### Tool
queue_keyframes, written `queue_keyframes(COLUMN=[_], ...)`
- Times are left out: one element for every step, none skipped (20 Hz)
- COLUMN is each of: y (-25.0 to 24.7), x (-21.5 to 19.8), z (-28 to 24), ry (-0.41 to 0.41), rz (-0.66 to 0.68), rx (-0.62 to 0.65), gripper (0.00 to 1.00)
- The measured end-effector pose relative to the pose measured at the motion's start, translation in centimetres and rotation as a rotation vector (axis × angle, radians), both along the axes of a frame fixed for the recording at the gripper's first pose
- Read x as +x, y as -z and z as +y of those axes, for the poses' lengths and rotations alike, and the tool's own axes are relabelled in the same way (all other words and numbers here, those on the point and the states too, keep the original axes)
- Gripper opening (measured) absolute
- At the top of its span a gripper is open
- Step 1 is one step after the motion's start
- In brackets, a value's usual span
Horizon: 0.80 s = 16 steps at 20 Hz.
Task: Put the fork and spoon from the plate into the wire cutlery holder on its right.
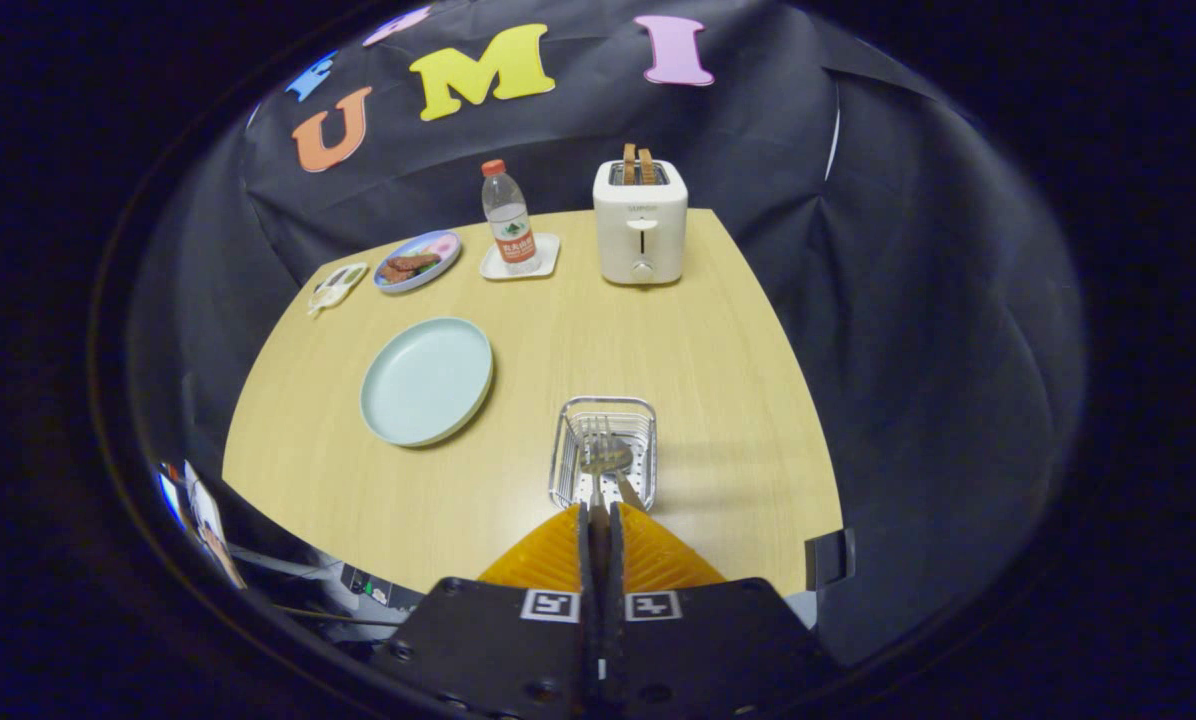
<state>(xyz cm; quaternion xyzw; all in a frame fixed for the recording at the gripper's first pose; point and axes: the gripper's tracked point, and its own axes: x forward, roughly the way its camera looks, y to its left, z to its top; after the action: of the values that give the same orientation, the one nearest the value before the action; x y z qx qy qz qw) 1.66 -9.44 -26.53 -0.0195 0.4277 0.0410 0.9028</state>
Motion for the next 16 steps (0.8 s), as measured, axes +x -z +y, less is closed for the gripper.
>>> queue_keyframes(y=[0.0, 0.0, 0.0, -0.1, -0.4, -0.7, -0.9, -1.2, -1.6, -2.0, -2.3, -2.6, -3.1, -3.5, -4.2, -4.9], x=[0.2, 0.4, 0.5, 0.7, 0.9, 1.0, 1.1, 1.3, 1.2, 1.1, 1.2, 1.1, 0.9, 0.9, 1.0, 1.0], z=[0.2, 0.1, 0.2, 0.2, 0.4, 0.4, 0.7, 0.7, 0.9, 1.5, 1.7, 1.9, 2.6, 3.0, 3.4, 4.0], ry=[-0.005, -0.003, 0.000, 0.002, 0.006, 0.003, 0.000, 0.000, 0.002, -0.007, -0.005, 0.000, -0.004, -0.005, -0.005, -0.010], rz=[-0.003, -0.008, -0.013, -0.017, -0.027, -0.037, -0.050, -0.060, -0.069, -0.077, -0.084, -0.084, -0.087, -0.098, -0.114, -0.136], rx=[-0.005, -0.012, -0.019, -0.025, -0.028, -0.029, -0.025, -0.024, -0.015, 0.005, 0.015, 0.028, 0.051, 0.059, 0.064, 0.074], gripper=[0.05, 0.05, 0.05, 0.09, 0.09, 0.09, 0.10, 0.10, 0.10, 0.21, 0.32, 0.34, 0.37, 0.40, 0.44, 0.50])
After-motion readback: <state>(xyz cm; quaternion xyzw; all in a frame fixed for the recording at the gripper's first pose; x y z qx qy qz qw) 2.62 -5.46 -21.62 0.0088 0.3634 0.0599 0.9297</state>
